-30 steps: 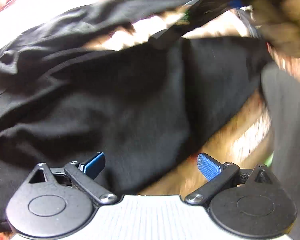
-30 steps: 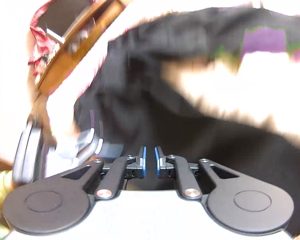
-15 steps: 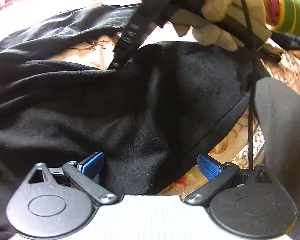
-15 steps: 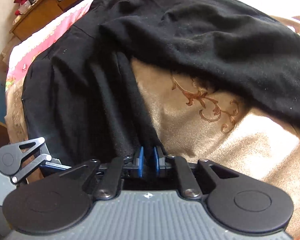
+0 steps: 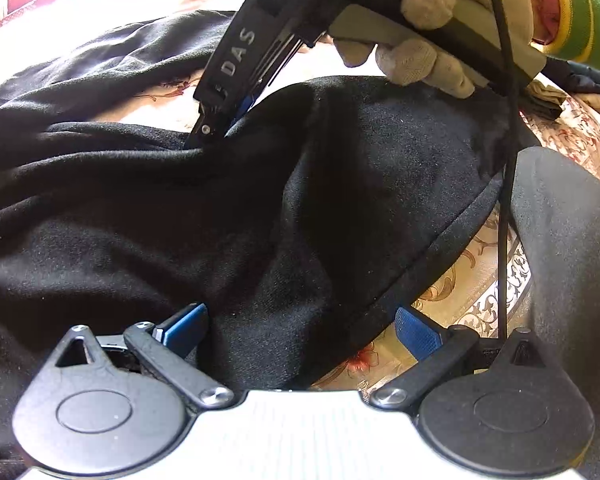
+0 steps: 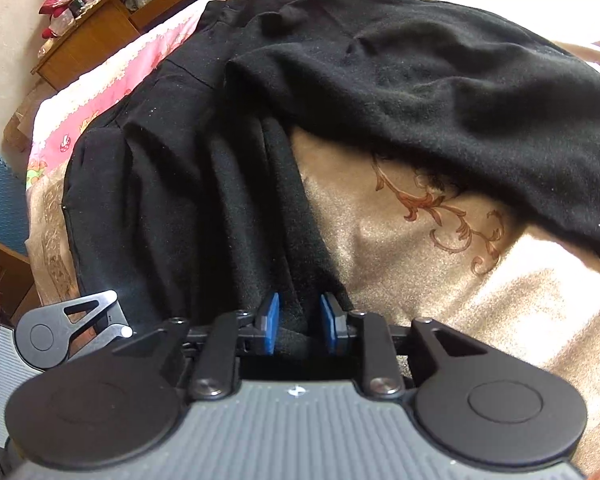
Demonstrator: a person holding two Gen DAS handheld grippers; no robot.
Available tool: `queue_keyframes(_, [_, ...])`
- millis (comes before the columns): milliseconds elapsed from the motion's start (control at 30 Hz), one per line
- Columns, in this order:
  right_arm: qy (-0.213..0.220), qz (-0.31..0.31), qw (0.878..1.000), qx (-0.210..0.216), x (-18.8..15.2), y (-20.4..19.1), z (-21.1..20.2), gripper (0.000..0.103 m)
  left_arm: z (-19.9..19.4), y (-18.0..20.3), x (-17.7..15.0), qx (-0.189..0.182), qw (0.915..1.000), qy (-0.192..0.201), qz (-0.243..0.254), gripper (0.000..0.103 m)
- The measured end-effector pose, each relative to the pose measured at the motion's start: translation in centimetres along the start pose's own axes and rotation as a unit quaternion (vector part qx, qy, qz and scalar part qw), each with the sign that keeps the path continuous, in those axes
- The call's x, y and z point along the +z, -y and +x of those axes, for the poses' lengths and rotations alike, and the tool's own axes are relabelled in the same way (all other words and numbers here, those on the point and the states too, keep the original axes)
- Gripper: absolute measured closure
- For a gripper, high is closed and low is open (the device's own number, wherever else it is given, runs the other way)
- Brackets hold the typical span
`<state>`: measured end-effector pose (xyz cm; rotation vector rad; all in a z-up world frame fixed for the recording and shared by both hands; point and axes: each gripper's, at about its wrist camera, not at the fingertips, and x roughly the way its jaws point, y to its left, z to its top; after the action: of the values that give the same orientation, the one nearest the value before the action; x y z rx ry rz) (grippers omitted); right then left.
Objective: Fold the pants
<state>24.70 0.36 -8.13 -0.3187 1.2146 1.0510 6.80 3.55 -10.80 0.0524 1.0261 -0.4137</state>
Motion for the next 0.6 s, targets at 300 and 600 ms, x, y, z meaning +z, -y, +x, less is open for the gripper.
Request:
queue_keyframes(300, [0.009,-0.017,0.999,-0.047,0.1,-1.5,1.3,0.097,0.2,0.1,-0.2,0.002,1.0000,0.001,0.002,0.000])
queue_keyframes(600, [0.109,0.004,0.985,-0.132,1.8,1.0,-3.2,0.103,-0.1,-0.4,-0.2,-0.009,0.9997,0.012,-0.018,0.000])
